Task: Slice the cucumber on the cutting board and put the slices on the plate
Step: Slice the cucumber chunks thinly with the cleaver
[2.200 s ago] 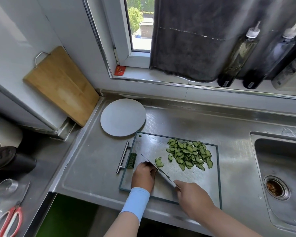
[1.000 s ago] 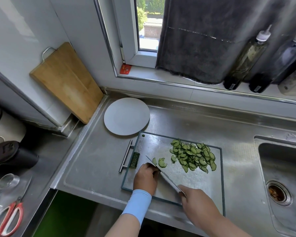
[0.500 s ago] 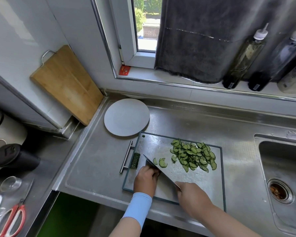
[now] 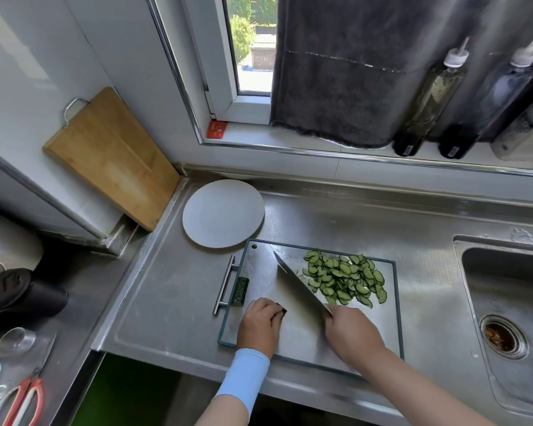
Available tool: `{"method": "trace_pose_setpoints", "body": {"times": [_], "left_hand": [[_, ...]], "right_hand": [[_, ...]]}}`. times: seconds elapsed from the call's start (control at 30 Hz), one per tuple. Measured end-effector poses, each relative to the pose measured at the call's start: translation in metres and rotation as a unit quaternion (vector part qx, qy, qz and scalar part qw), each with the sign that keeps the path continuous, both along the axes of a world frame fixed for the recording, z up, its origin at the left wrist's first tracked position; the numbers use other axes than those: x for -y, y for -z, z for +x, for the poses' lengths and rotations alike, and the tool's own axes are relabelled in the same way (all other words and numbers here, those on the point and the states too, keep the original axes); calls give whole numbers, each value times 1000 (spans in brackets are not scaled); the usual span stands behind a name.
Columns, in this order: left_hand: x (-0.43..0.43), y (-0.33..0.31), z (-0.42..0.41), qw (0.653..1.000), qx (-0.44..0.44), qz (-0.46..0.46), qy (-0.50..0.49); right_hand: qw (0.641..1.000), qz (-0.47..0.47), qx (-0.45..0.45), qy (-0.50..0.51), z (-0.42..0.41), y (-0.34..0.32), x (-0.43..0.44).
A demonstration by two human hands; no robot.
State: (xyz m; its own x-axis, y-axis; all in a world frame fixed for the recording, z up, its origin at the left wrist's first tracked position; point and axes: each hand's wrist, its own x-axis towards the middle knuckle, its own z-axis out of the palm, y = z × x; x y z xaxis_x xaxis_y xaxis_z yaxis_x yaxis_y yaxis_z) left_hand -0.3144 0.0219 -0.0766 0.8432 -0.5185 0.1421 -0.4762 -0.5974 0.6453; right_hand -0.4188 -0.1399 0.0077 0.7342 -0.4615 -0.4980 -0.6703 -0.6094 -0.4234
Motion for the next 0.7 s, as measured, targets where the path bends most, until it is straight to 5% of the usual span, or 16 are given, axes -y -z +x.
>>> {"method": "trace_pose_setpoints", "body": {"times": [0.7], "left_hand": [[23,-10,11,998,8,61,3]], "right_hand": [[997,-25,28,-73,-39,-6,-15]]}}
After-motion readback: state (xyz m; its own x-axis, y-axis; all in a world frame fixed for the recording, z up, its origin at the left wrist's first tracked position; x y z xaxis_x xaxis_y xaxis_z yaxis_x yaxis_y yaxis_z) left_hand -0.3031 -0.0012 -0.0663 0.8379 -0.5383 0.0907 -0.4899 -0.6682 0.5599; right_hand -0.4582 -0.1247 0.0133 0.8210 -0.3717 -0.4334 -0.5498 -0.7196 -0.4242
